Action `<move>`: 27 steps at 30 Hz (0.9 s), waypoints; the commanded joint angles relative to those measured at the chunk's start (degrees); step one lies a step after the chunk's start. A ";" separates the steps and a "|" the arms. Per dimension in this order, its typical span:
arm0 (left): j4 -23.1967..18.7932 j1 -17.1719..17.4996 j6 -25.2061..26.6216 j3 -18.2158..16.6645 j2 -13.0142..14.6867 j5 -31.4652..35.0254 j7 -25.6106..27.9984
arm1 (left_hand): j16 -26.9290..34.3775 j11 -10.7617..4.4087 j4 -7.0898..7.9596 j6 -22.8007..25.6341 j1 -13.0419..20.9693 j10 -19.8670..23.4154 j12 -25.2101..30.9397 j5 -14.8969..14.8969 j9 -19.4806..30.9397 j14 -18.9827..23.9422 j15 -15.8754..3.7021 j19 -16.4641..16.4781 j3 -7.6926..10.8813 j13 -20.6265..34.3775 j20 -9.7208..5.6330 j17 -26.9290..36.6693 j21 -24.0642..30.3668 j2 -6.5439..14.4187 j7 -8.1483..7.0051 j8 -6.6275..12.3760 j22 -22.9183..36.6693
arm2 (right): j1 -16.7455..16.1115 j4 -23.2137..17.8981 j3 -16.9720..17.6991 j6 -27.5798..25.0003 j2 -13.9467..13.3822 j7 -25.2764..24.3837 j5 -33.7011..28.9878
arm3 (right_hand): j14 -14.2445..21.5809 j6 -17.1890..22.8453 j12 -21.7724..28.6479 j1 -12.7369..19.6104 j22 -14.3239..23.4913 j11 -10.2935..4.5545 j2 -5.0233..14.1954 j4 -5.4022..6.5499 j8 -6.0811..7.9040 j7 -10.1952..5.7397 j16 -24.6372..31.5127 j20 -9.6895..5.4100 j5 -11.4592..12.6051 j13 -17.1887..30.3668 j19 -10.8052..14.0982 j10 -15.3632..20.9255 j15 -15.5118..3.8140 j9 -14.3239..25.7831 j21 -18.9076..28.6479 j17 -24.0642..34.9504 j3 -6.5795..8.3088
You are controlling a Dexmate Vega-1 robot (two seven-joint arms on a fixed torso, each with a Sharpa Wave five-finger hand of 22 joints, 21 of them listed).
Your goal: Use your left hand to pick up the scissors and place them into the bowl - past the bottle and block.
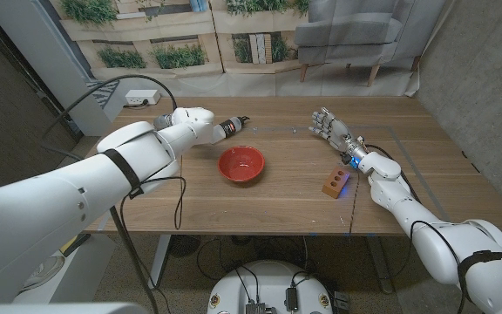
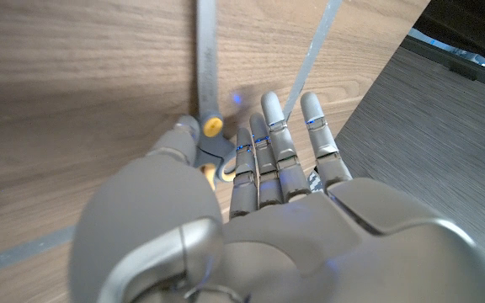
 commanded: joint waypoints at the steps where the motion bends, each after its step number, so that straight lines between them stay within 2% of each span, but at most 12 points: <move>1: 4.66 -0.41 -4.52 1.86 -0.72 -3.61 2.98 | -0.06 -0.11 0.15 0.68 0.18 0.34 0.41 0.04 0.22 0.72 0.09 0.54 0.45 0.30 0.19 0.01 0.62 -0.16 3.12 0.22 0.12 | 1.48 2.14 -0.03 0.99 0.54 0.28 -0.85 | 0.28 0.62 0.11 -0.14 0.15 0.00 -0.03 -0.05 0.11 0.16 0.28 -0.26 0.31 0.12 0.59 0.60 0.18 0.23 0.35 0.15 -0.05; 7: 4.66 -0.06 -6.31 2.52 -0.02 -6.06 4.68 | -0.35 -0.40 0.69 0.70 -0.59 0.93 0.75 0.02 0.20 1.64 -0.41 0.70 0.38 0.50 0.11 -0.36 1.07 -0.17 3.07 -0.03 -0.14 | 2.49 3.99 -0.01 1.61 1.00 0.40 -1.23 | 0.32 0.58 0.12 -0.16 0.15 0.02 -0.03 -0.08 0.09 0.14 0.28 -0.27 0.33 0.12 0.63 0.65 0.20 0.23 0.36 0.15 -0.06; 14: 4.72 0.61 -8.09 4.67 0.75 -8.21 7.68 | 0.52 -2.66 -0.37 6.20 2.66 6.46 2.56 0.82 0.10 7.63 -3.25 4.59 3.07 0.94 -0.03 -1.23 4.25 0.91 2.30 1.12 -0.84 | 3.31 5.44 0.06 2.41 1.27 0.45 -1.76 | 0.49 0.63 0.16 -0.18 0.14 -0.01 -0.05 -0.11 0.11 0.20 0.33 -0.28 0.35 0.12 0.74 0.76 0.26 0.23 0.38 0.15 -0.07; 16: 4.73 0.80 -8.54 5.31 1.01 -8.90 8.64 | 1.15 -3.21 -0.53 8.59 3.78 8.16 2.97 1.02 -0.02 10.44 -4.68 6.30 4.04 1.13 -0.19 -1.38 5.63 1.18 1.81 1.62 -1.04 | 3.45 5.54 0.03 2.42 1.29 0.34 -1.97 | 0.55 0.66 0.17 -0.19 0.14 -0.03 -0.05 -0.12 0.12 0.23 0.35 -0.29 0.36 0.11 0.79 0.80 0.24 0.23 0.40 0.15 -0.07; 17: 4.74 0.91 -8.86 5.87 1.14 -9.06 8.95 | 1.28 -4.19 -0.50 10.07 4.18 9.54 3.35 1.05 -0.06 11.52 -5.21 6.99 4.46 1.24 -0.15 -1.48 6.27 1.27 1.84 2.00 -1.13 | 3.67 5.88 0.01 2.59 1.32 0.38 -2.09 | 0.56 0.66 0.18 -0.19 0.14 -0.04 -0.05 -0.12 0.12 0.23 0.35 -0.28 0.36 0.11 0.80 0.83 0.24 0.23 0.40 0.15 -0.07; 19: 4.73 1.09 -9.17 6.66 1.32 -9.56 9.89 | 1.78 -4.46 -0.60 12.52 5.07 11.59 3.90 1.12 -0.04 13.35 -6.08 7.77 5.20 1.43 -0.47 -1.41 7.19 1.52 1.16 2.71 -1.24 | 4.02 6.36 0.04 2.74 1.43 0.34 -2.22 | 0.59 0.69 0.18 -0.19 0.14 -0.02 -0.05 -0.13 0.13 0.24 0.35 -0.30 0.36 0.11 0.82 0.86 0.23 0.23 0.40 0.15 -0.07; 20: 4.73 1.15 -9.41 7.15 1.43 -9.73 10.19 | 2.57 -5.37 -0.64 14.93 5.84 13.51 4.45 1.12 0.13 15.34 -7.11 8.91 5.76 1.75 -1.03 -1.10 8.31 1.59 0.22 3.51 -1.31 | 4.21 6.61 0.09 2.72 1.51 0.37 -2.21 | 0.58 0.66 0.17 -0.20 0.14 0.01 -0.05 -0.13 0.12 0.22 0.35 -0.31 0.37 0.11 0.83 0.82 0.25 0.23 0.40 0.15 -0.07; 21: 4.71 1.33 -9.59 7.59 1.54 -9.86 10.98 | 3.21 -5.82 -0.61 16.16 6.22 15.02 4.91 1.10 0.25 16.57 -7.41 9.64 6.02 1.97 -1.46 -0.76 9.02 1.63 -0.01 3.92 -1.34 | 4.66 7.33 -0.09 3.09 1.52 0.32 -2.60 | 0.59 0.70 0.18 -0.20 0.14 0.04 -0.05 -0.13 0.14 0.21 0.35 -0.32 0.37 0.11 0.84 0.86 0.23 0.23 0.41 0.15 -0.08; 22: 4.73 1.37 -9.68 8.07 1.60 -9.95 11.24 | 3.92 -7.03 -0.61 17.79 6.68 17.07 5.56 1.08 0.36 17.77 -8.01 10.27 6.29 2.30 -1.90 -0.28 9.82 1.66 -0.07 4.47 -1.37 | 4.93 7.78 -0.08 3.28 1.60 0.42 -2.68 | 0.61 0.68 0.18 -0.21 0.14 0.03 -0.05 -0.13 0.13 0.22 0.35 -0.33 0.37 0.11 0.84 0.86 0.22 0.23 0.40 0.15 -0.08; 24: 4.72 1.38 -9.65 8.65 1.67 -10.33 11.61 | 5.07 -7.56 -0.71 20.24 7.71 19.26 6.20 1.10 0.65 19.67 -9.46 11.27 6.94 2.79 -2.31 0.54 11.06 1.98 -0.23 5.37 -1.35 | 5.15 8.21 0.03 3.44 1.73 0.58 -2.68 | 0.62 0.70 0.17 -0.22 0.14 -0.03 -0.05 -0.14 0.14 0.27 0.35 -0.34 0.38 0.11 0.85 0.86 0.23 0.23 0.40 0.15 -0.08; 25: 4.69 1.57 -9.25 8.70 1.63 -10.51 12.44 | 5.86 -8.44 -0.75 21.93 8.32 21.11 6.75 1.09 0.95 20.98 -10.11 12.19 7.34 3.22 -2.95 1.19 12.09 1.99 -0.91 6.10 -1.34 | 5.33 8.49 -0.02 3.54 1.77 0.56 -2.85 | 0.65 0.72 0.17 -0.22 0.14 0.01 -0.05 -0.14 0.14 0.27 0.36 -0.33 0.38 0.11 0.85 0.87 0.25 0.23 0.40 0.15 -0.08; 27: 4.68 1.83 -8.60 9.14 1.57 -10.43 13.50 | 7.03 -8.11 -0.98 24.19 9.67 23.11 7.25 1.13 1.53 22.80 -11.01 13.48 8.19 3.99 -3.80 2.35 13.79 2.01 -1.82 7.19 -1.27 | 5.35 8.54 0.17 3.46 1.90 0.69 -2.72 | 0.65 0.71 0.17 -0.23 0.14 0.01 -0.05 -0.14 0.14 0.28 0.35 -0.33 0.38 0.11 0.85 0.86 0.25 0.23 0.40 0.15 -0.09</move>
